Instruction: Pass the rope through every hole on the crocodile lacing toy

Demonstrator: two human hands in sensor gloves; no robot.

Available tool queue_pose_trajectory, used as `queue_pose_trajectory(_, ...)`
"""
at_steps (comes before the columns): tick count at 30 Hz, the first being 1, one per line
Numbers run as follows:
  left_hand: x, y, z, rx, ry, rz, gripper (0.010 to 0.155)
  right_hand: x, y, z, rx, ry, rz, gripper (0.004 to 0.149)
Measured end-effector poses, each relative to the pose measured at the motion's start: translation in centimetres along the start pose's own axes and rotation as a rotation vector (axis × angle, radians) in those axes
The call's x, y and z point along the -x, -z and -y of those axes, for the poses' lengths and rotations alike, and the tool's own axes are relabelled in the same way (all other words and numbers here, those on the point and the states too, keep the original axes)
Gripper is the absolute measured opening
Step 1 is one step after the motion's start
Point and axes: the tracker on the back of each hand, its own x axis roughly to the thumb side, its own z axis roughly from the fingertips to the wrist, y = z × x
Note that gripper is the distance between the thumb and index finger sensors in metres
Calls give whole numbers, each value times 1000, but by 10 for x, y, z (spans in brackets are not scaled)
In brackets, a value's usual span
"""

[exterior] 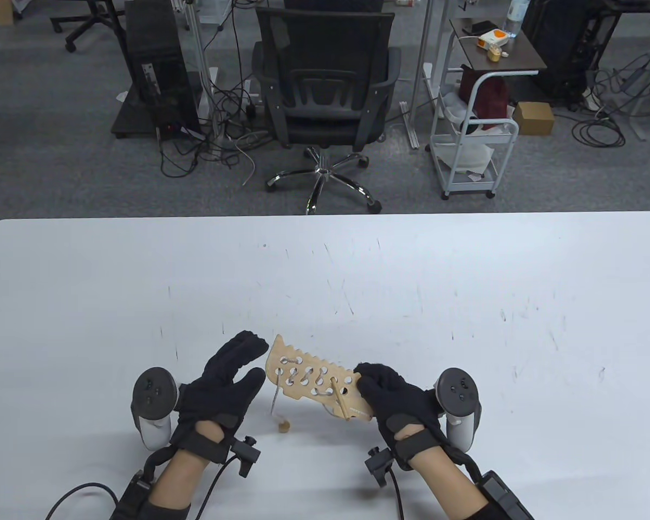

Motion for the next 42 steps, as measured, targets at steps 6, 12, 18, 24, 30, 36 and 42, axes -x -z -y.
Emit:
queue_pose_trajectory(6, -11, -2, 14, 51, 300, 68, 59, 1, 0, -2, 0, -18, -8, 46)
queue_pose_trajectory(12, -16, -5, 29, 86, 413, 118, 58, 1, -2, -6, -13, -44, -17, 48)
queue_pose_trajectory(18, -19, -7, 39, 114, 533, 152, 57, 1, -3, -13, -40, -51, -23, 48)
queue_pose_trajectory(24, -23, -10, 50, 136, 647, 198, 57, 1, -5, -19, -70, -58, -27, 49)
queue_pose_trajectory(30, -27, -13, 60, 170, 696, 230, 55, 1, -6, -24, -101, -57, -27, 49)
queue_pose_trajectory(36, -27, -13, 62, 186, 700, 239, 46, 1, -6, -26, -130, -70, -28, 50)
queue_pose_trajectory(42, -26, -13, 57, 160, 612, 245, 44, 1, -5, -26, -129, -95, -23, 50)
